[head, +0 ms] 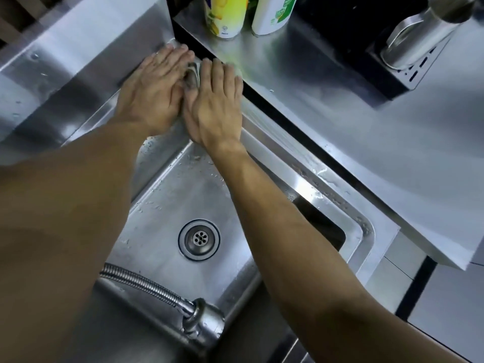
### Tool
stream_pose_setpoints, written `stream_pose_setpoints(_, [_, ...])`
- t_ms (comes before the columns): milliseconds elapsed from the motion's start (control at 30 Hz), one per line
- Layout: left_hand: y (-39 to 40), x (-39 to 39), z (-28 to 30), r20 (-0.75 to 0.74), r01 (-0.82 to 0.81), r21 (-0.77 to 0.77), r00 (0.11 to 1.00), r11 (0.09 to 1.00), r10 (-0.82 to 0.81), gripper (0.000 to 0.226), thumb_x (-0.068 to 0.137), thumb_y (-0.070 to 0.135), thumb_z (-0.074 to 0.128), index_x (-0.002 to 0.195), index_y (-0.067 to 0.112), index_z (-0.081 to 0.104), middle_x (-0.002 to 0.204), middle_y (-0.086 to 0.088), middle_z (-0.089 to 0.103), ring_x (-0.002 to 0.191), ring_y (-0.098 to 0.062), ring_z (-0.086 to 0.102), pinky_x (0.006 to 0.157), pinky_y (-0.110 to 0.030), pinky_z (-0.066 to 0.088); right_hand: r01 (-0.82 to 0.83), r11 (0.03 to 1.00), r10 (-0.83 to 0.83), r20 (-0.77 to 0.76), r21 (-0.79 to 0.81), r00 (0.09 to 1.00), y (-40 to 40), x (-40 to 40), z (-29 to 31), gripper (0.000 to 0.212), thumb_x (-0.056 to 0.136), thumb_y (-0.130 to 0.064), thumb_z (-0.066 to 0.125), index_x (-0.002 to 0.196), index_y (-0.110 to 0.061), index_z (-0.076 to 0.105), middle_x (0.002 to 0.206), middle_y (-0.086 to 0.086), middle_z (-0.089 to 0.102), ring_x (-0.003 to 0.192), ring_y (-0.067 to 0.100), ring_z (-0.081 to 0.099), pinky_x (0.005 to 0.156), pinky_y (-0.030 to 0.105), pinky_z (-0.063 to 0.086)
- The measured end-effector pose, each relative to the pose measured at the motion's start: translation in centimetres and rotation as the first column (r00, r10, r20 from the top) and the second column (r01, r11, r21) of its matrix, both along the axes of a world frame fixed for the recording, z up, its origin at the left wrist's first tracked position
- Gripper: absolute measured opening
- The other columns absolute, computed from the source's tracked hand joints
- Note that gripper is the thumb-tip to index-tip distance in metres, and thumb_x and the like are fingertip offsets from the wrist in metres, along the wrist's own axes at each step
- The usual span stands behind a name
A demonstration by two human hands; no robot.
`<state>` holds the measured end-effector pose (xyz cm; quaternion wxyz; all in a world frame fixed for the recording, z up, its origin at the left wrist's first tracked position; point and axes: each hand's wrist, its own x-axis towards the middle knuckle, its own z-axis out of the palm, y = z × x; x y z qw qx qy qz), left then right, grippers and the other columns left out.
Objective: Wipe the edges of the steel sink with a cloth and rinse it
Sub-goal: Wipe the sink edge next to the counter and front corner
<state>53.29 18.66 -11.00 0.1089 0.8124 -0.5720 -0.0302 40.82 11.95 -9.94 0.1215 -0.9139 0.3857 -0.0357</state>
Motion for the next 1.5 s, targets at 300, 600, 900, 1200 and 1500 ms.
stream_pose_setpoints(300, [-0.1, -0.3, 0.5, 0.024, -0.047, 0.062, 0.999, 0.997, 0.046, 0.058, 0.108, 0.027, 0.024, 0.165, 0.018, 0.019, 0.172, -0.001, 0.017, 0.159, -0.017, 0.013, 0.13, -0.036, 0.007, 0.047, 0.992, -0.049, -0.018, -0.119, 0.999, 0.1, -16.8, -0.6, 0.058, 0.107, -0.028, 0.032, 0.158, 0.0, 0.031, 0.162, 0.022, 0.033, 0.154, 0.042, 0.022, 0.126, 0.054, 0.015])
stream_pose_setpoints(600, [-0.1, -0.4, 0.4, 0.01, 0.009, -0.021, 1.0, 1.0, -0.009, 0.058, 0.105, 0.021, 0.03, 0.162, 0.011, 0.03, 0.168, -0.009, 0.029, 0.157, -0.024, 0.022, 0.129, -0.038, 0.014, -0.12, 0.988, 0.116, -0.045, -0.101, 0.992, -0.7, -2.5, -0.4, 0.061, 0.107, -0.038, 0.024, 0.161, -0.01, 0.027, 0.168, 0.014, 0.026, 0.157, 0.035, 0.018, 0.128, 0.048, 0.009])
stream_pose_setpoints(900, [-0.2, -0.7, 0.6, 0.053, -0.037, 0.102, 0.998, 0.994, 0.032, 0.061, 0.107, 0.032, 0.02, 0.164, 0.013, 0.017, 0.171, -0.009, 0.019, 0.159, -0.027, 0.014, 0.13, -0.044, 0.011, 0.025, 0.991, -0.04, -0.11, -0.135, 0.993, -0.2, -25.8, -0.2, 0.06, 0.109, -0.031, 0.026, 0.16, 0.0, 0.024, 0.166, 0.024, 0.024, 0.156, 0.04, 0.017, 0.124, 0.058, 0.018])
stream_pose_setpoints(1200, [-4.0, -15.4, 2.1, -0.226, -0.063, -0.016, 0.972, 0.998, 0.058, 0.059, 0.108, 0.024, 0.026, 0.164, 0.008, 0.017, 0.173, -0.01, 0.009, 0.16, -0.032, 0.004, 0.13, -0.043, 0.003, -0.138, 0.981, 0.135, -0.028, -0.133, 0.99, -1.6, -19.3, -0.3, 0.061, 0.105, -0.032, 0.033, 0.157, -0.002, 0.034, 0.163, 0.022, 0.033, 0.153, 0.042, 0.026, 0.126, 0.055, 0.017])
stream_pose_setpoints(1500, [-3.2, -19.0, -0.3, -0.04, -0.145, 0.114, 0.988, 0.983, 0.15, 0.062, 0.11, 0.039, 0.015, 0.165, 0.015, -0.001, 0.173, -0.008, -0.006, 0.16, -0.029, -0.007, 0.13, -0.045, -0.002, 0.138, 0.981, -0.159, -0.158, -0.137, 0.975, 0.1, -34.2, 0.0, 0.065, 0.106, -0.033, 0.032, 0.16, 0.002, 0.022, 0.166, 0.027, 0.021, 0.155, 0.046, 0.015, 0.126, 0.059, 0.013])
